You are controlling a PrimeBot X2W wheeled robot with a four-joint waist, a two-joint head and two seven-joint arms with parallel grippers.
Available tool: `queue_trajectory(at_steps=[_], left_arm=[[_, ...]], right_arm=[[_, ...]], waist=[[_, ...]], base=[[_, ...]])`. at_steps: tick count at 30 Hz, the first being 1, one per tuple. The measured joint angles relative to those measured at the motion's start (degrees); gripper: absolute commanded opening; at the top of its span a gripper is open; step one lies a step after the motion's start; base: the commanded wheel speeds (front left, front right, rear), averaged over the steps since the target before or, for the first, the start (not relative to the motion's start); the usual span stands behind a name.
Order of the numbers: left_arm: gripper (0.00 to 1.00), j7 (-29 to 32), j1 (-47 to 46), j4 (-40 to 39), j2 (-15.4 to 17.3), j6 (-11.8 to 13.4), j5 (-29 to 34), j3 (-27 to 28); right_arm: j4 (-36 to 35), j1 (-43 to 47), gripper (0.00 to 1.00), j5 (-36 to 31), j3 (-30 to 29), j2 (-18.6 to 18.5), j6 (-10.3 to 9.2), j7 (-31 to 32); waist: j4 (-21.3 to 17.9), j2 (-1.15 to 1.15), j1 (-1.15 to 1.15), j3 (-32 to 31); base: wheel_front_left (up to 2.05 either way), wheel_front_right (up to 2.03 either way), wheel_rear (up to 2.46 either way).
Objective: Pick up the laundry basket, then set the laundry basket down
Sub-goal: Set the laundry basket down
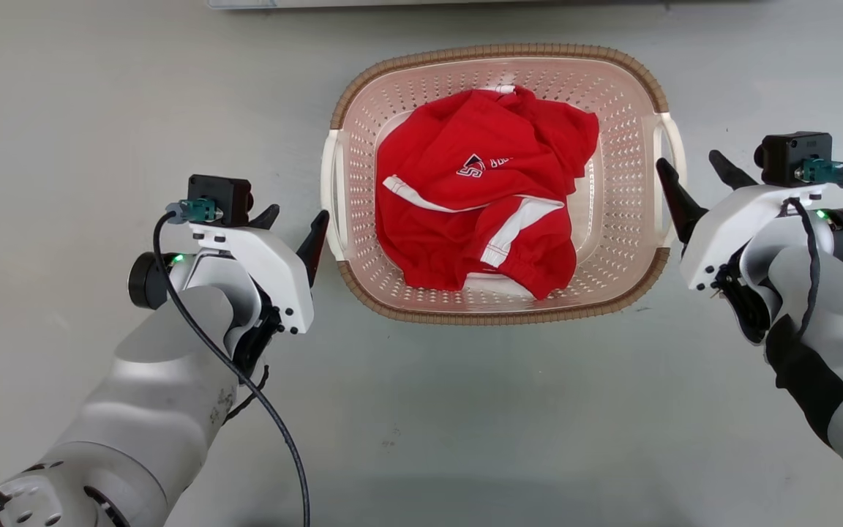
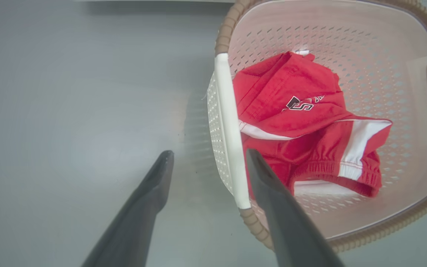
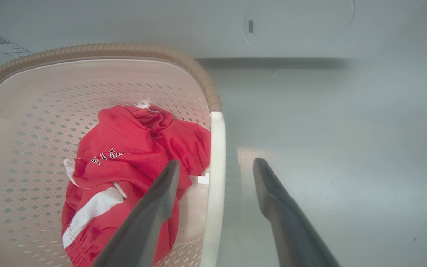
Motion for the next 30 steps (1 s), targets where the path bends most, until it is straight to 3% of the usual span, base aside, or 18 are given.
queue_trajectory(at_steps=[30], left_arm=[[1.00, -3.71, 7.30, 1.97, 0.37, 0.00, -2.88, 0.12]], right_arm=[[-0.47, 5.41, 1.00, 1.46, 1.08, 0.05, 0.00, 0.01]], waist=[[0.77, 0.00, 0.00, -13.62]], base=[[0.00, 0.00, 0.00]])
